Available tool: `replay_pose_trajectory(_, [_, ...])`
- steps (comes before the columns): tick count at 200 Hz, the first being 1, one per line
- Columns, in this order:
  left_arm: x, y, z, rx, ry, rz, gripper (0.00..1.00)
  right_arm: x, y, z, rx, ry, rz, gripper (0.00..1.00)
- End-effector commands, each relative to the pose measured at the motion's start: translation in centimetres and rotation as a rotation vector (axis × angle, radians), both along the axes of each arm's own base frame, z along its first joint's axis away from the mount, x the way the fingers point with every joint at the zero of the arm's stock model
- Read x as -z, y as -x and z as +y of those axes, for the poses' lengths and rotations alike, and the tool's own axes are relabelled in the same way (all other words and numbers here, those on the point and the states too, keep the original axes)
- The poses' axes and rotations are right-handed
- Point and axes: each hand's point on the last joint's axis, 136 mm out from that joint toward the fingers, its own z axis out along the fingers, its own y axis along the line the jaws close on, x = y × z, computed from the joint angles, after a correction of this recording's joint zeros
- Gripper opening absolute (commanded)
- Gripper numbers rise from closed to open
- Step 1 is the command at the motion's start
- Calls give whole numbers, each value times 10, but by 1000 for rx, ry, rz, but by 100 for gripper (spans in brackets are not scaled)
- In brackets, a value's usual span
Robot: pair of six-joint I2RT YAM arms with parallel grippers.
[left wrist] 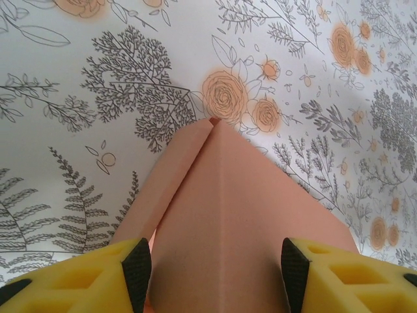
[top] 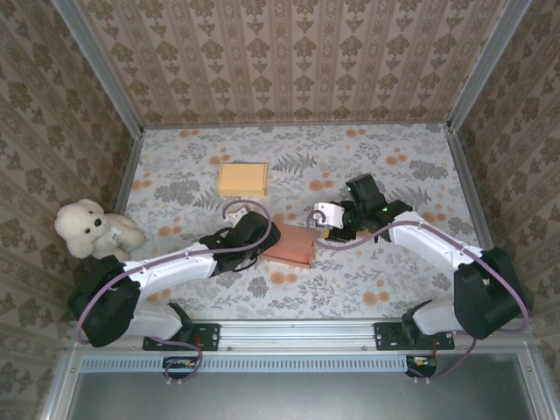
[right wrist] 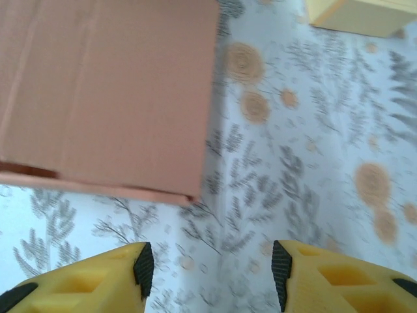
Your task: Fold the paper box
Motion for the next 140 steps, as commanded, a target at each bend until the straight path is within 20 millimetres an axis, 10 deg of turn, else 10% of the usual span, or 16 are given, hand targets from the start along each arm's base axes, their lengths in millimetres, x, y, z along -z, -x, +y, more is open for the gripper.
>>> replay_pose_trajectory(1, [-1, 2, 14, -44, -37, -19, 59, -37, -23, -11, 206, -70, -73, 59])
replay_pose_trajectory(47, [-2, 5, 25, -63, -55, -38, 60, -90, -56, -24, 872, -551, 81, 58])
replay_pose_trajectory(88, [4, 10, 31, -65, -72, -39, 60, -38, -21, -7, 1163, -710, 435, 61])
replay_pose_trajectory(140, [8, 14, 42, -81, -104, -55, 61, -2, 9, 22, 1137, -675, 433, 64])
